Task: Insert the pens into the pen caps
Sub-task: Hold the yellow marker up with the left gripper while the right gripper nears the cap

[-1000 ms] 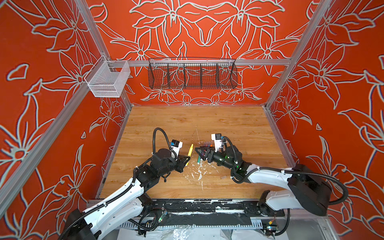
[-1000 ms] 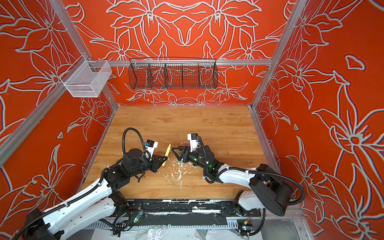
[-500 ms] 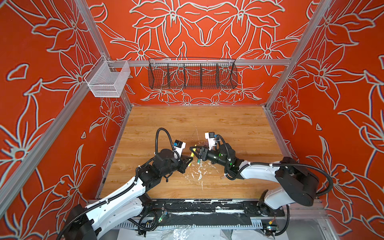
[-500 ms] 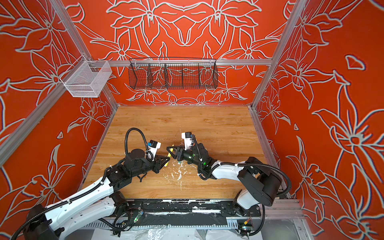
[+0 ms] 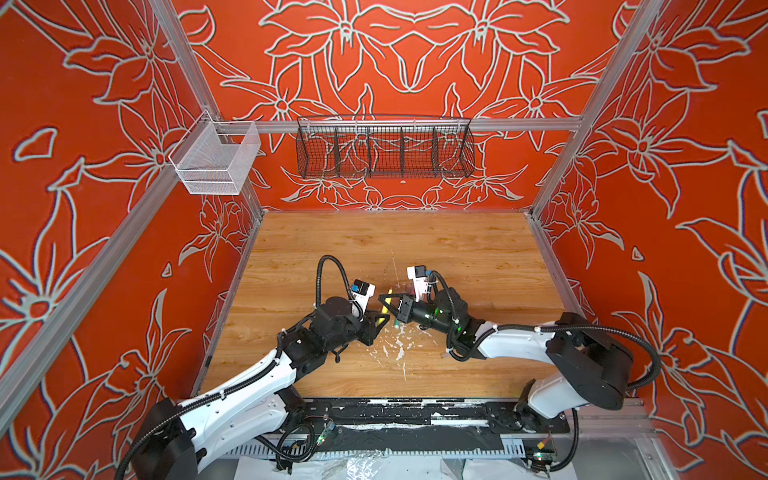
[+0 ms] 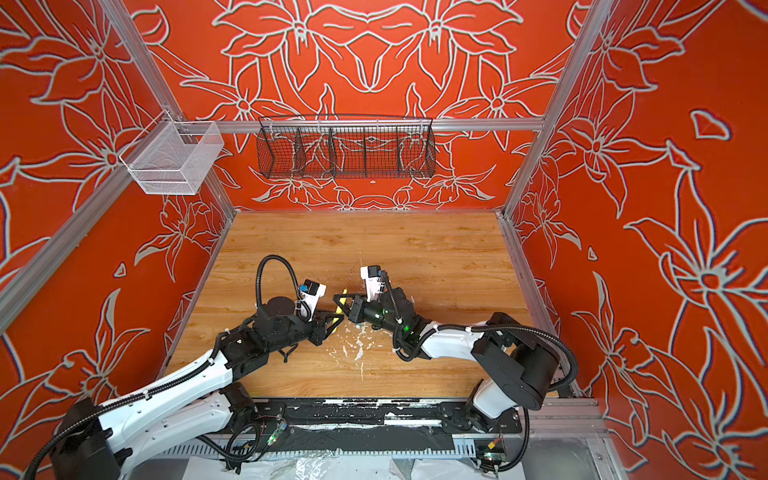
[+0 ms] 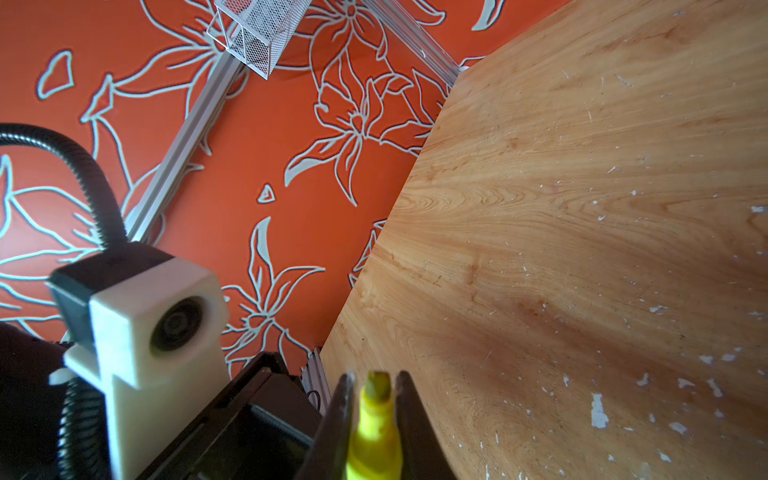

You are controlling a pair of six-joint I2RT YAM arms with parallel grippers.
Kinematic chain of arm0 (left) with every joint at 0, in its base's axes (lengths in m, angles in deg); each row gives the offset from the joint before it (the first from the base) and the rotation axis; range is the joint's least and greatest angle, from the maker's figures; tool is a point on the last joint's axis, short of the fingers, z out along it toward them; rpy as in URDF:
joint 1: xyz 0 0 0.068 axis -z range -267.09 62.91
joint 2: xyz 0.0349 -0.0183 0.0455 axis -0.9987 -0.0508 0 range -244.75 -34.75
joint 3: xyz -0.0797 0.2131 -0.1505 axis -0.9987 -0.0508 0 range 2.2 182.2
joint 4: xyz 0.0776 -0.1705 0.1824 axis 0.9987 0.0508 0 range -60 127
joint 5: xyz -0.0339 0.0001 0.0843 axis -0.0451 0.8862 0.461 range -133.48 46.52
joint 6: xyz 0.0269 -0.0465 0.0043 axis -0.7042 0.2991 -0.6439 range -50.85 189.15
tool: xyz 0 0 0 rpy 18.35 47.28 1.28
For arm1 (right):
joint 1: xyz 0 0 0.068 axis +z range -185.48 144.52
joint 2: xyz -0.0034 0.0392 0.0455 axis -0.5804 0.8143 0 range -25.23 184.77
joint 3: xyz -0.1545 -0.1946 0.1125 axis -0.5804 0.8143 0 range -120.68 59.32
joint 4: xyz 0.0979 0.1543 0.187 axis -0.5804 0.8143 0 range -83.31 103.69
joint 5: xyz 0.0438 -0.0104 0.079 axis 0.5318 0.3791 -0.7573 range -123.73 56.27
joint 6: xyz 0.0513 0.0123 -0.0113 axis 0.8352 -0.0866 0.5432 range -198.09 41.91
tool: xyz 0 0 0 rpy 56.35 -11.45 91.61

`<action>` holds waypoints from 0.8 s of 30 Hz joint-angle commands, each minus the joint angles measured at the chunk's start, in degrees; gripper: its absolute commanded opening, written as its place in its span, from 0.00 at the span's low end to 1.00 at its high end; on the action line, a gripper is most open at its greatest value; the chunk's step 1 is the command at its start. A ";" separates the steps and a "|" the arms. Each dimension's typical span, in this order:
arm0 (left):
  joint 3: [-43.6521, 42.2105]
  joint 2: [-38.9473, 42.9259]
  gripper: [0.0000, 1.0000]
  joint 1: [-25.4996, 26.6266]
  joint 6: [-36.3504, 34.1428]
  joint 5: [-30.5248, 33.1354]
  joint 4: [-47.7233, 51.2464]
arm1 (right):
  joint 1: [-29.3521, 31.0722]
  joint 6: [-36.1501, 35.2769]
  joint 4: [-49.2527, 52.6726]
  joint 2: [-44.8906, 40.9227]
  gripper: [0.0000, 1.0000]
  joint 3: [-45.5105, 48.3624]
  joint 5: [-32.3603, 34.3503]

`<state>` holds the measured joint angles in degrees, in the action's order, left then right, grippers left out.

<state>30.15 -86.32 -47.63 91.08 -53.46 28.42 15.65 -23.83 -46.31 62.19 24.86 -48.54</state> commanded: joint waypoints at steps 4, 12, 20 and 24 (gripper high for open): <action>-0.18 -1.14 0.32 0.51 -0.31 -0.13 -3.32 | 1.34 0.33 -0.05 -1.10 0.00 -1.05 2.39; 0.00 -3.40 0.24 0.70 0.07 -0.51 -4.90 | 1.88 0.22 0.46 -1.86 0.00 -1.01 2.94; -0.23 -4.20 0.00 0.88 0.24 0.62 -4.83 | 1.86 -2.31 4.08 -4.37 0.15 -0.71 4.58; -0.76 -4.21 0.00 0.86 1.01 2.17 -4.80 | 1.86 -4.93 13.87 -10.86 0.37 -0.01 7.38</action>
<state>30.04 -90.45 -46.86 91.46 -53.13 24.31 17.16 -26.36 -38.59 56.42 24.90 -44.27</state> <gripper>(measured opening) 0.145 0.345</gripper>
